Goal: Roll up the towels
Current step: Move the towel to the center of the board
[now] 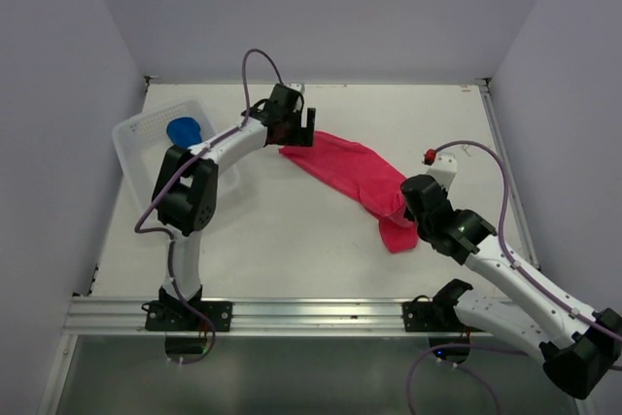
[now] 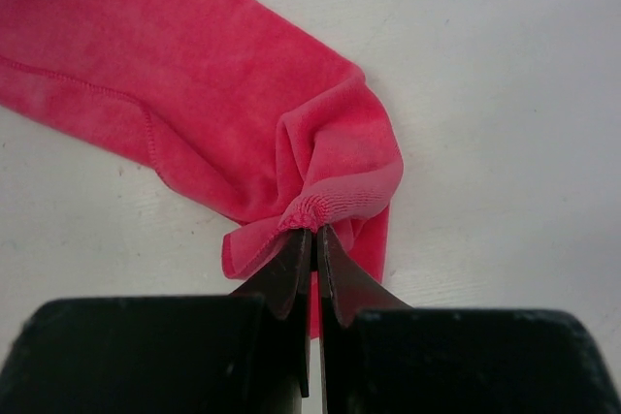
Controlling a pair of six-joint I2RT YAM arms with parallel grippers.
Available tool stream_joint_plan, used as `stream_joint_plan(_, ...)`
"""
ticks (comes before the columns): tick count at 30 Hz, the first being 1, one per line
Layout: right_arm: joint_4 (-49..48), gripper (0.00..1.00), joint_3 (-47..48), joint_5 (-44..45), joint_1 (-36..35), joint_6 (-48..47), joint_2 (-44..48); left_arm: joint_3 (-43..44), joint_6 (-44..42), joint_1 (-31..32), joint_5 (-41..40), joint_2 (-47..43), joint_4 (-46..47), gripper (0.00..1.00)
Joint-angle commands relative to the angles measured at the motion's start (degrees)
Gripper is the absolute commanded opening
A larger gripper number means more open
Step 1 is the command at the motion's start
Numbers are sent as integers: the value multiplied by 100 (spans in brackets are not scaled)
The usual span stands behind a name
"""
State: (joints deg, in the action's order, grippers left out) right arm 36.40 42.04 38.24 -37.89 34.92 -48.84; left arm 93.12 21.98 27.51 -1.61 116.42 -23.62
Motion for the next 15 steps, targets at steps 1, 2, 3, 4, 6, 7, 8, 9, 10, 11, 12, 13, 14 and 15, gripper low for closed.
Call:
stream_joint_plan(1,-63,0,-21,281,97,244,-64,224,289,-43,-507,144,-415,89)
stream_joint_plan(2,-89,0,-29,246,124,244,-99,189,507,-52,-533,161,-485,89)
stream_joint_plan(3,-159,0,-29,211,176,235,-221,154,614,-70,-595,144,-495,89)
stream_joint_plan(4,-186,0,-38,97,203,235,-275,101,797,-96,-630,127,-495,89)
stream_joint_plan(6,-317,0,-82,-52,308,244,-380,-83,992,-140,-674,-14,-469,89)
stream_joint_plan(7,-379,0,-108,-132,343,235,-407,-179,1071,-201,-718,-66,-408,89)
stream_joint_plan(8,-432,0,-169,-263,370,226,-416,-407,1237,-254,-718,-189,-259,89)
stream_joint_plan(9,-519,0,-187,-308,413,217,-425,-522,1317,-307,-675,-242,-162,89)
stream_joint_plan(10,-546,0,-196,-352,440,200,-442,-645,1509,-481,-422,-295,-65,88)
stream_joint_plan(11,-564,0,-196,-404,466,191,-460,-916,1598,-579,-237,-382,214,87)
stream_joint_plan(12,-590,0,-196,-466,510,174,-512,-1040,1686,-789,96,-409,348,84)
stream_joint_plan(13,-617,0,-205,-510,537,156,-513,-1137,1765,-869,291,-436,488,84)
stream_joint_plan(14,-634,0,-223,-536,554,138,-530,-1304,1844,-948,406,-480,768,80)
stream_joint_plan(15,-695,0,-231,-580,581,138,-539,-1340,1863,-1019,476,-489,840,80)
